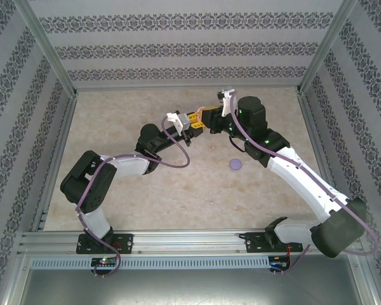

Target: Insert the wireless bluetooth earbuds into the charging case

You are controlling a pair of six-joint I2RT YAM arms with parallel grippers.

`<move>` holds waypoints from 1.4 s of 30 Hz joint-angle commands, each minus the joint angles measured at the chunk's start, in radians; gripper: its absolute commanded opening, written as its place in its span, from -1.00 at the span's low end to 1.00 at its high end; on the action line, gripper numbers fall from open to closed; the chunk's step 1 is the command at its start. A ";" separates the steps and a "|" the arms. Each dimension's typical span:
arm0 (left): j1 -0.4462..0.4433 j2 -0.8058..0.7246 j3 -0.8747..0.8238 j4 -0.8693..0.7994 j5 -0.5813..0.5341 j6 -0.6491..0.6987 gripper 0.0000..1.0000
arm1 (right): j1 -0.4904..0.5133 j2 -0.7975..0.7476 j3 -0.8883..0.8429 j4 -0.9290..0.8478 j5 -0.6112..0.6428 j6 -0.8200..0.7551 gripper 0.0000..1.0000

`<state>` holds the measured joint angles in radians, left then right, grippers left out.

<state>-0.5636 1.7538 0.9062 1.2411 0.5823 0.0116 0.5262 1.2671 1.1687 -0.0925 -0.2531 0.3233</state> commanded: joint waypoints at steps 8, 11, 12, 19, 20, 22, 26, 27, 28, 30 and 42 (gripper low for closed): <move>-0.022 -0.045 0.041 0.021 0.037 -0.012 -1.00 | -0.008 0.020 -0.007 0.026 -0.015 0.004 -0.65; -0.024 -0.047 0.046 0.018 0.038 -0.012 -1.00 | -0.007 0.023 -0.011 0.020 -0.024 -0.005 -0.66; -0.024 -0.048 0.047 0.018 0.040 -0.013 -1.00 | -0.005 0.024 -0.012 0.017 -0.026 -0.012 -0.67; -0.025 -0.057 0.049 0.018 0.034 -0.012 -1.00 | 0.010 0.019 -0.043 0.000 0.017 -0.059 -0.69; -0.025 -0.058 0.049 0.018 0.033 -0.012 -1.00 | 0.009 0.018 -0.048 0.002 0.016 -0.061 -0.69; -0.025 -0.060 0.050 0.019 0.029 -0.012 -1.00 | 0.012 0.018 -0.052 0.002 0.005 -0.069 -0.70; -0.026 -0.062 0.054 0.021 0.024 -0.013 -1.00 | 0.020 0.026 -0.050 -0.008 -0.012 -0.081 -0.70; -0.025 -0.062 0.054 0.019 0.024 -0.013 -1.00 | 0.021 0.028 -0.048 -0.011 -0.013 -0.080 -0.68; -0.025 -0.061 0.056 0.018 0.024 -0.015 -1.00 | 0.022 0.027 -0.049 -0.011 -0.012 -0.077 -0.66; -0.025 -0.060 0.056 0.018 0.022 -0.015 -1.00 | 0.023 0.024 -0.038 -0.009 -0.001 -0.060 -0.52; -0.025 -0.048 0.023 0.043 -0.023 -0.016 -1.00 | -0.055 -0.071 0.114 -0.053 0.050 0.134 0.45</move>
<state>-0.5701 1.7401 0.9169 1.2118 0.5674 0.0002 0.5049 1.2549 1.2282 -0.1486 -0.2413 0.3767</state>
